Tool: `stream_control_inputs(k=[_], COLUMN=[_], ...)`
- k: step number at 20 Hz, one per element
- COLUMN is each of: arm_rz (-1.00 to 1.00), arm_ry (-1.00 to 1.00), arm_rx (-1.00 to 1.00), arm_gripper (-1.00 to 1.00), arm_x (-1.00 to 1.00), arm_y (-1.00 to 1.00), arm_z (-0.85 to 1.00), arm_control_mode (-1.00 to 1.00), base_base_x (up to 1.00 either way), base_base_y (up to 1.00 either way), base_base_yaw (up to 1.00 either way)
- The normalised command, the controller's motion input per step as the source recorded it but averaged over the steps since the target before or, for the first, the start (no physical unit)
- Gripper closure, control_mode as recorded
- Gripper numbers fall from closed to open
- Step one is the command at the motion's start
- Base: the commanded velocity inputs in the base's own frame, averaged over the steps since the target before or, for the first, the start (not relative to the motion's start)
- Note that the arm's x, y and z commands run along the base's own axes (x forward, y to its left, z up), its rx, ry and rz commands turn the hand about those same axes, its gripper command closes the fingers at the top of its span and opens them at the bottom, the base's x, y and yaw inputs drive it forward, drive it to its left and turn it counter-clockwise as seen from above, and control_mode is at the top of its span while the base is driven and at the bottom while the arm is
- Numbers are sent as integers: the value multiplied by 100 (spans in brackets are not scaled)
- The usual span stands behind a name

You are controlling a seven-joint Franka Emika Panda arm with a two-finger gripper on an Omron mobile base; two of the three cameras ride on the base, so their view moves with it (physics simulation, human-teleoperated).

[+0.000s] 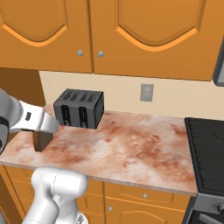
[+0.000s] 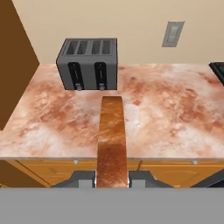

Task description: Start the toaster. Once the lever pops up, take the bread to the plate on the dining counter.

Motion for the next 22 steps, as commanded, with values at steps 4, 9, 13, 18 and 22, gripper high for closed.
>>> stream_control_inputs(k=[4,9,13,18,22], arm_rz=[0,0,0,0,0], arm_ry=[0,0,0,0,0], arm_rx=[0,0,0,0,0], arm_gripper=[100,100,100,100,100], arm_x=[-17,-1,-3,-9,-4], arm_y=[0,0,0,0,-2], arm_z=[0,0,0,0,0], arm_control_mode=[-100,-100,-100,-100,-100], base_base_x=[0,0,0,0,0], base_base_y=[0,0,0,0,0], base_base_yaw=[0,0,0,0,0])
